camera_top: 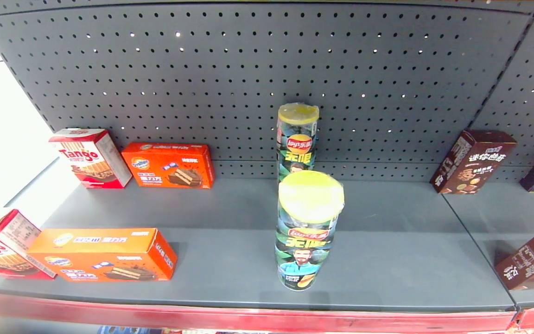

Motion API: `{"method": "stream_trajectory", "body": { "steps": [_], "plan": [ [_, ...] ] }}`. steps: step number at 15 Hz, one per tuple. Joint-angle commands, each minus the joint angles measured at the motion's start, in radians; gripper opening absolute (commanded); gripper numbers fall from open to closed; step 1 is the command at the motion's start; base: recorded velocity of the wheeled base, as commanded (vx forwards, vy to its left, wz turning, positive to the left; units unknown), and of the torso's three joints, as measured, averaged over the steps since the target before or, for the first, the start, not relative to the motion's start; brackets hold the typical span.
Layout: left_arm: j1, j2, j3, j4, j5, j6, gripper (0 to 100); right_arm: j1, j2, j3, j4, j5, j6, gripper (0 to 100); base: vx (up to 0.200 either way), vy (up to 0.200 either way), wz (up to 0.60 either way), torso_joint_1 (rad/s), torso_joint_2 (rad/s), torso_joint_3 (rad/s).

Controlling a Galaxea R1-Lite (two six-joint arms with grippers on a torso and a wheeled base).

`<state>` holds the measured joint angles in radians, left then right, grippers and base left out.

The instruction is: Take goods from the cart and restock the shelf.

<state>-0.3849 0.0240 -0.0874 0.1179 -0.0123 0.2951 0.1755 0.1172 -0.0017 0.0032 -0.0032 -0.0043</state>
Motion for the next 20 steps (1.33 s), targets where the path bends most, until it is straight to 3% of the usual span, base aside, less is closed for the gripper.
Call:
{"method": "stream_trajectory", "body": {
  "steps": [1,2,4,6,7,8,11,12,14,15,16,18,20],
  "plan": [
    [-0.029,0.091,0.002,0.005,-0.018,-0.027,100,0.015,0.013,0.0,0.0,0.0,0.0,100,0.0,0.0,0.0,0.0,0.0,0.0],
    [0.08,0.214,0.006,-0.001,0.06,-0.091,100,0.013,0.012,0.0,0.0,0.0,0.0,100,0.0,0.0,0.0,0.0,0.0,0.0],
    [0.241,0.267,0.028,-0.026,0.072,-0.082,100,0.005,-0.004,0.0,-0.002,0.0,0.0,100,0.0,0.0,0.0,0.0,0.0,0.0],
    [0.37,0.206,0.028,-0.026,0.075,-0.08,100,0.007,-0.005,0.002,-0.003,0.0,0.001,100,0.0,0.0,0.0,0.0,0.0,0.0],
    [0.498,0.129,0.028,-0.027,0.069,-0.083,100,0.007,-0.004,0.0,-0.002,0.0,0.001,100,0.0,0.0,0.0,0.0,0.0,0.0],
    [0.497,0.108,0.028,-0.027,0.061,-0.086,100,0.007,-0.004,0.002,-0.003,0.0,0.001,100,0.0,0.0,0.0,0.0,0.0,0.0],
    [0.472,0.07,0.031,-0.035,-0.173,-0.157,100,0.015,-0.004,0.0,-0.002,0.0,0.001,100,0.0,0.0,0.0,0.0,0.0,0.0],
    [0.428,0.066,0.031,-0.037,-0.255,-0.185,100,0.018,-0.004,0.0,-0.002,0.0,0.001,100,0.0,0.0,0.0,0.0,0.0,0.0],
    [0.416,0.065,0.032,-0.038,-0.252,-0.189,100,0.018,-0.004,0.0,-0.002,0.002,0.001,100,0.0,0.0,0.0,0.0,0.0,0.0],
    [0.417,0.051,0.034,-0.04,-0.215,-0.179,100,0.016,-0.004,0.002,-0.002,0.0,0.001,100,0.0,0.0,0.0,0.0,0.0,0.0],
    [0.405,0.047,0.035,-0.049,-0.113,-0.151,100,0.016,-0.004,0.002,-0.003,0.0,0.001,100,0.0,0.0,0.0,0.0,0.0,0.0],
    [0.371,-0.006,0.037,-0.052,-0.026,-0.122,100,0.016,-0.004,0.002,-0.002,0.0,0.001,100,0.0,0.0,0.0,0.0,0.0,0.0],
    [0.371,-0.003,0.04,-0.053,-0.061,-0.103,100,0.016,-0.004,0.002,-0.003,0.0,0.001,100,0.0,0.0,0.0,0.0,0.0,0.0]
  ]
}}
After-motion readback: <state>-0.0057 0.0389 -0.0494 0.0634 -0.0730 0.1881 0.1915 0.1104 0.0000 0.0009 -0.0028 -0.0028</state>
